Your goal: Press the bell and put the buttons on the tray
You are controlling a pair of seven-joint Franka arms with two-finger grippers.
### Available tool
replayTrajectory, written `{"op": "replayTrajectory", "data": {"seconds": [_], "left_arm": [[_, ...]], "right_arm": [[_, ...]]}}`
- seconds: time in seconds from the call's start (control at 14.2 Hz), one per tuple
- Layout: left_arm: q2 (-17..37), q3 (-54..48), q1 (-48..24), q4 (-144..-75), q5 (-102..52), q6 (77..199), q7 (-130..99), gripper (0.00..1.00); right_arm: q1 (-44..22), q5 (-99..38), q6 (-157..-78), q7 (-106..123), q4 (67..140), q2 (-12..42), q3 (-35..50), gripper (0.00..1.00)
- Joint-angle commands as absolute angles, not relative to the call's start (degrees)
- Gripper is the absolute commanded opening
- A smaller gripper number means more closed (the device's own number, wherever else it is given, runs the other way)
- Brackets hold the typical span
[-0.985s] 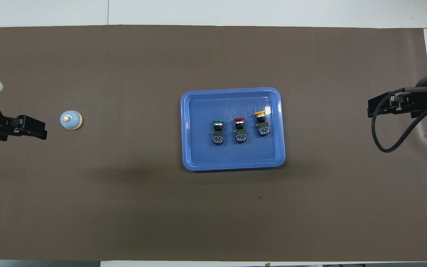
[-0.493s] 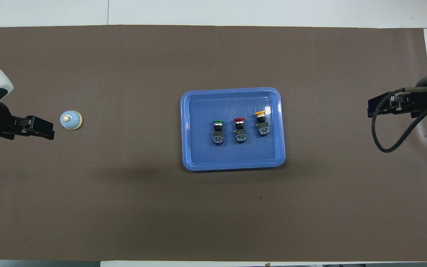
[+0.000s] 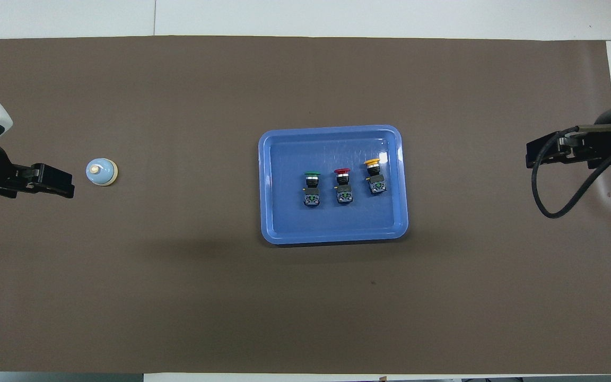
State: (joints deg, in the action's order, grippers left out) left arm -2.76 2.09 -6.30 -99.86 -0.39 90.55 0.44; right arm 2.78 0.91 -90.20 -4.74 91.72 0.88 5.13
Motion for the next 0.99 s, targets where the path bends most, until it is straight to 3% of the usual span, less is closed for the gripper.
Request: {"op": "replayTrajectory", "data": {"seconds": [0.0,0.92], "left_arm": [[-2.9,2.6,-7.0,-99.1,-0.1,89.9,0.1,1.0],[-0.2,1.4,-6.9,-93.3,0.0,86.5,0.1,1.0]], "right_arm": [[4.0,0.1,-89.7,-3.3,92.0,0.5,5.7,1.0],[4.0,0.1,-89.7,-3.3,92.1,0.5,5.8,1.0]]}}
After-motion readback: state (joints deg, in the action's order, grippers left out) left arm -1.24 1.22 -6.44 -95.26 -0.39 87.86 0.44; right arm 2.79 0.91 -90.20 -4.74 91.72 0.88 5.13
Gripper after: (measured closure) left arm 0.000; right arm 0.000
